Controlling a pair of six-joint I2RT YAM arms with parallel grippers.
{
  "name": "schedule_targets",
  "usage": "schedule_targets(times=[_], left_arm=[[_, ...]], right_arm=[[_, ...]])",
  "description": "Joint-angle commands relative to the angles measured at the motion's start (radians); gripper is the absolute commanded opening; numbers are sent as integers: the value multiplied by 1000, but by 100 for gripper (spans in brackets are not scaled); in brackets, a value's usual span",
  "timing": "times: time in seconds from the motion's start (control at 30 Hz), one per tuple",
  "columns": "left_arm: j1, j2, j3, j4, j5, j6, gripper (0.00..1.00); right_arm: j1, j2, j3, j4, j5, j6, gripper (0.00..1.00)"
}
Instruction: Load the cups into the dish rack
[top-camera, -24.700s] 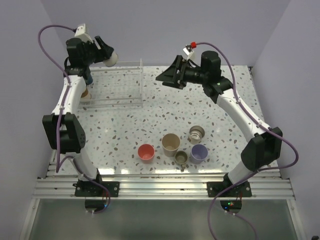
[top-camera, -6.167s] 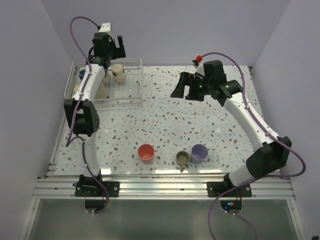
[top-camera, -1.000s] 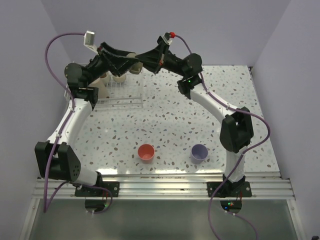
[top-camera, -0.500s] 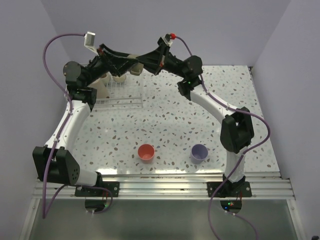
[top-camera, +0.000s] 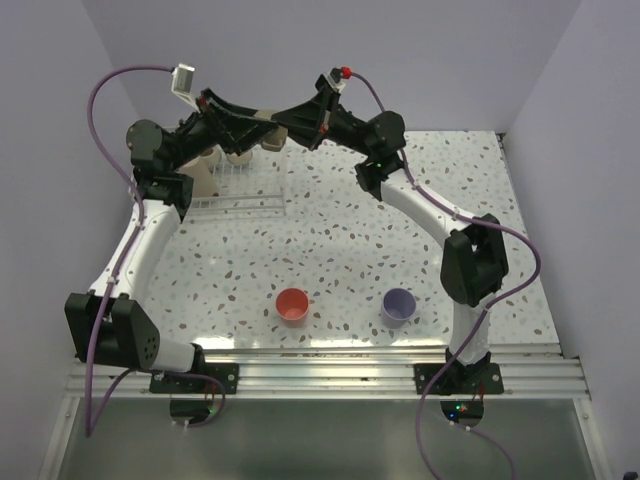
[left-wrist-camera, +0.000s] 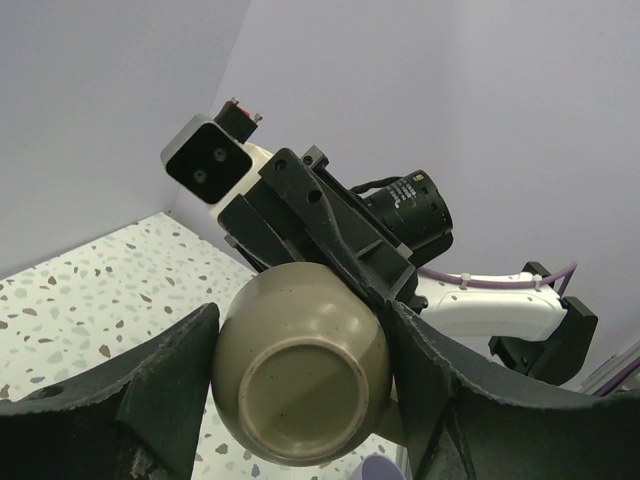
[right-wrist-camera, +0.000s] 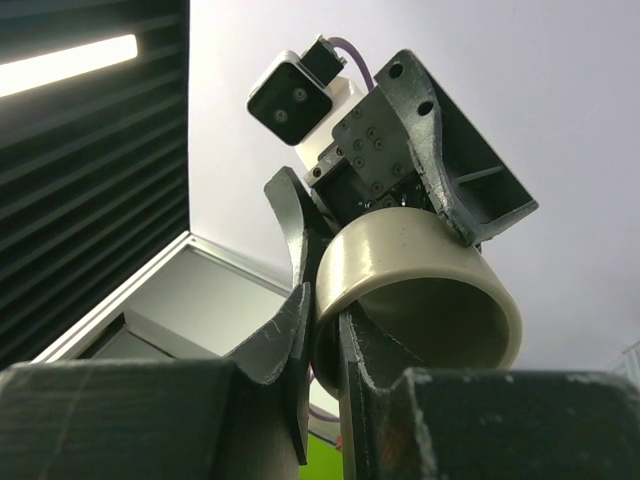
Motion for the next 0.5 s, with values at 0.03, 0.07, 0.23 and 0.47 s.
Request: schedule_targets(times=[0.03, 0.07, 0.23, 0.47], left_arm=[[-1, 0, 36, -37, 69, 26, 63], [-1, 0, 36, -44, 72, 31, 61], [-1, 6, 39, -54, 66, 39, 24], [-1, 32, 88, -162, 51, 94, 0]], right_arm=[[-1, -71, 32, 64, 49, -17, 0], [0, -71, 33, 64, 48, -17, 0], [-1, -75, 33, 81, 45, -18, 0], [-4, -104, 20, 7, 34, -81, 17]])
